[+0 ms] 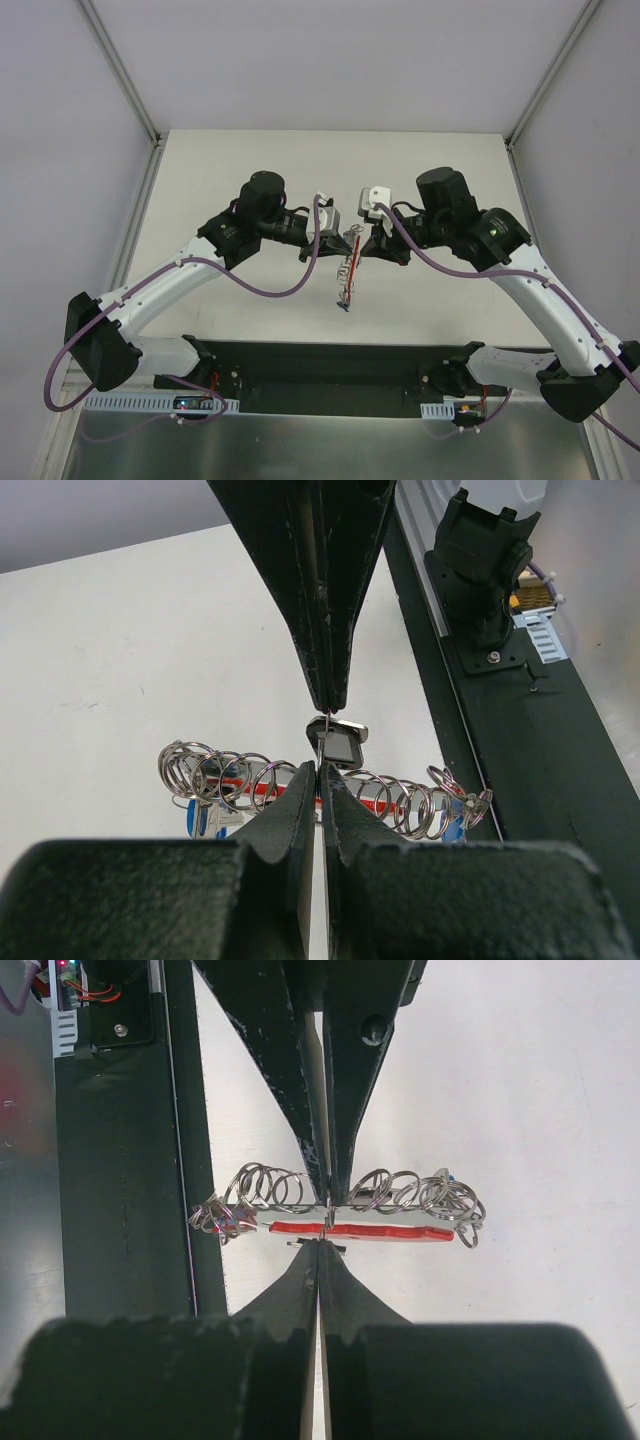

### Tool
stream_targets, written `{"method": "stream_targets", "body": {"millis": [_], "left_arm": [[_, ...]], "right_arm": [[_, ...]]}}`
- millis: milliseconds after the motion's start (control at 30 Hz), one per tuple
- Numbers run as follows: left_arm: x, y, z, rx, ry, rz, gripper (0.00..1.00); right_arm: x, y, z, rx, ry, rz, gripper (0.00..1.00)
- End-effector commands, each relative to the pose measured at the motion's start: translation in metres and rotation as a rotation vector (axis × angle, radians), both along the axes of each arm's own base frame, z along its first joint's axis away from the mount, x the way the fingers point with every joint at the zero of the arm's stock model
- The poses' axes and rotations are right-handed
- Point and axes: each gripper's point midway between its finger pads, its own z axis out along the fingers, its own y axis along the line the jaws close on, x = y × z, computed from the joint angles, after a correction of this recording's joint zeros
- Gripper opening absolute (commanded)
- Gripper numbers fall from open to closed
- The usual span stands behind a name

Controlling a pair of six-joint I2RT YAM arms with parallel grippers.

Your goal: Put the keys on the keyring

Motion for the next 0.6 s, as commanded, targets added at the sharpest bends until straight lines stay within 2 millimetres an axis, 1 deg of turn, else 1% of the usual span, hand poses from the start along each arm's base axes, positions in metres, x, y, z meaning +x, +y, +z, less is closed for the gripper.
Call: {"method": "stream_targets", "body": {"millis": [0,567], "left_arm": [[-0.0036,-0.0068,0.0326,-0.079,-0.062,-0.039,0.00],[-0.0045,-0.0076,0.0330,-0.080,-0.058,-0.044,0.00]], "right_arm": [[-0.0009,0.0021,0.0237,0.042,-0.077,0.020,0.01],[0.0001,0.0026,0.0198,0.024,-0.081,0.021,0.01]]}}
